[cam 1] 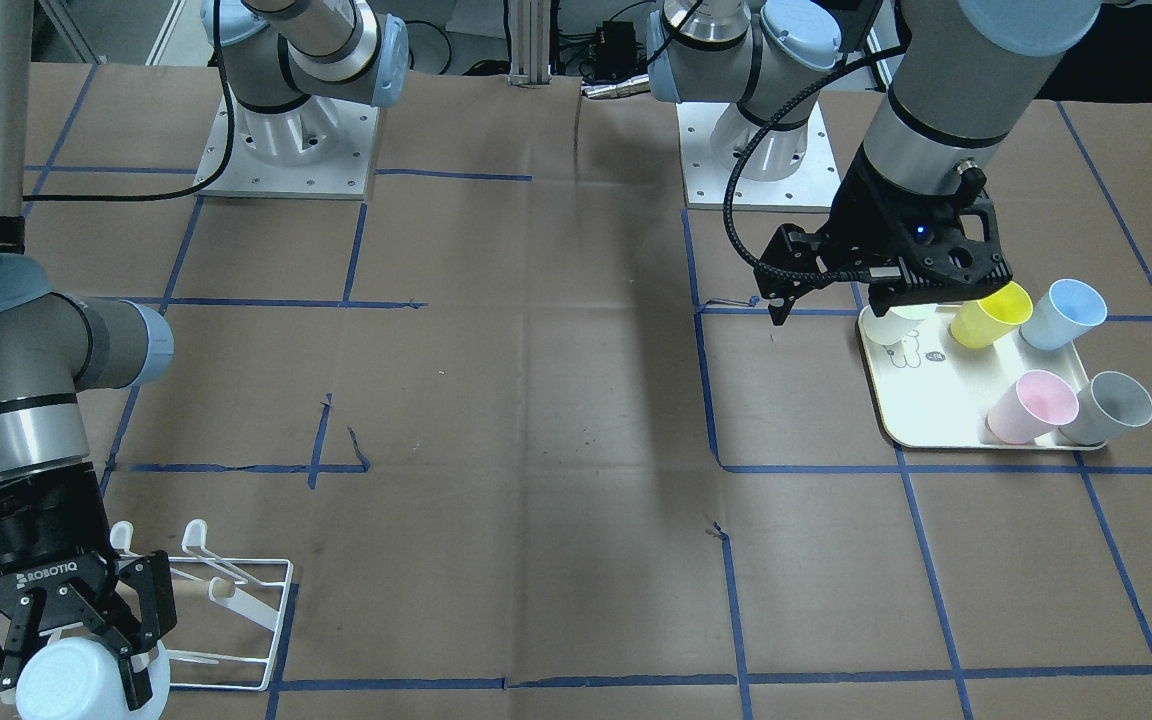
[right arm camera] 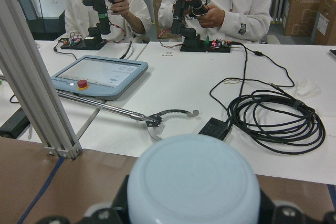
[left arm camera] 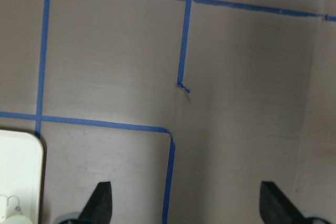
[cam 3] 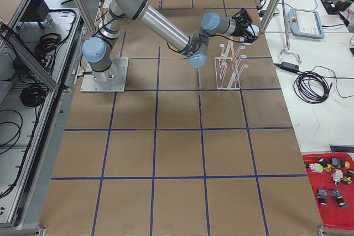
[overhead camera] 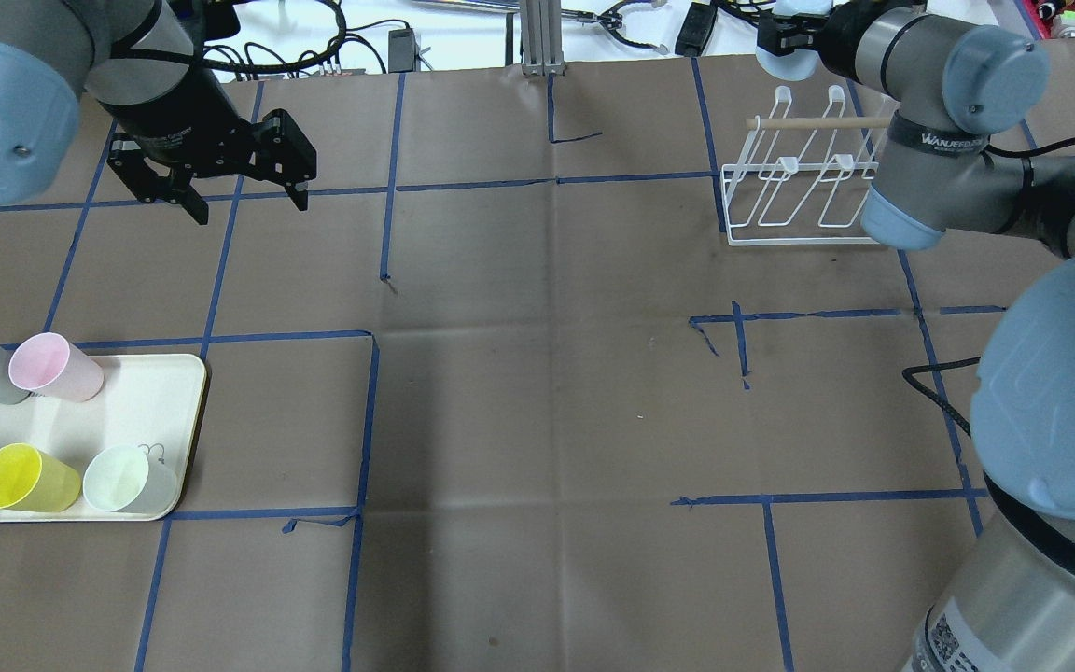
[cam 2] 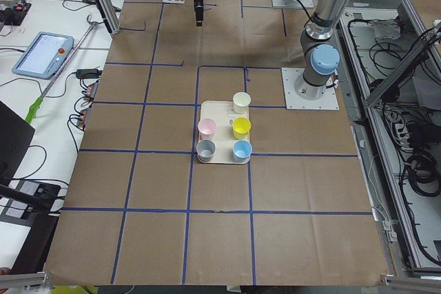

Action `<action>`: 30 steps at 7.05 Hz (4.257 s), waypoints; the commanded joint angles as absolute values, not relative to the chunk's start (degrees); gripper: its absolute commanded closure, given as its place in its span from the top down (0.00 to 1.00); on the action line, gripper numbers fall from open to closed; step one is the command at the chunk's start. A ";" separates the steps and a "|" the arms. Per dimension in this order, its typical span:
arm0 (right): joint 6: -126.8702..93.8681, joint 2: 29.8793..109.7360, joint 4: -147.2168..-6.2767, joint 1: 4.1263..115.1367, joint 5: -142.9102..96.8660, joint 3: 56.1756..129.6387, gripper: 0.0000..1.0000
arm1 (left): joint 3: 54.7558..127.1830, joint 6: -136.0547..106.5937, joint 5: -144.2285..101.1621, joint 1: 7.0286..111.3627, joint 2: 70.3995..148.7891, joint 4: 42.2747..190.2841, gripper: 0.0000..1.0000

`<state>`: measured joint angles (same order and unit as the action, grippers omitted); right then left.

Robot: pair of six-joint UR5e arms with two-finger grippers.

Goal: Transfer IKEA cup to right arm and place on rack

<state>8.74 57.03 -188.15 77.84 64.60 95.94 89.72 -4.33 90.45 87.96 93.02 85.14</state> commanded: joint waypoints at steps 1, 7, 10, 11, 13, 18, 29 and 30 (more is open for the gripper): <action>8.88 55.64 -189.83 77.61 64.95 96.15 0.13 | 92.27 -3.96 90.09 88.15 90.45 85.43 1.00; 9.14 55.46 -191.60 77.70 64.95 99.05 0.68 | 108.60 17.26 90.61 70.55 75.88 88.07 1.00; 8.44 55.46 -190.81 77.78 65.04 99.14 1.00 | 118.02 29.49 90.44 57.52 69.62 87.37 1.00; 8.44 55.46 -190.64 77.78 65.04 99.14 1.00 | 118.21 29.62 90.44 55.13 69.52 87.28 0.99; 8.61 55.98 -190.46 78.04 64.34 98.62 1.00 | 118.47 28.65 89.74 55.28 72.40 85.79 0.99; 8.17 67.65 -183.19 79.36 64.95 99.23 1.00 | 127.23 29.09 90.53 55.28 81.21 68.43 0.98; -62.07 81.56 -185.98 92.61 62.68 114.50 1.00 | 133.77 29.35 94.40 55.72 84.20 57.13 0.00; -68.23 81.48 -187.28 93.85 62.58 117.31 1.00 | 132.64 29.36 94.48 55.72 84.46 57.56 0.00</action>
<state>-60.49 81.54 -186.24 92.04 63.01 114.33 133.65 29.25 94.49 55.72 84.27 57.23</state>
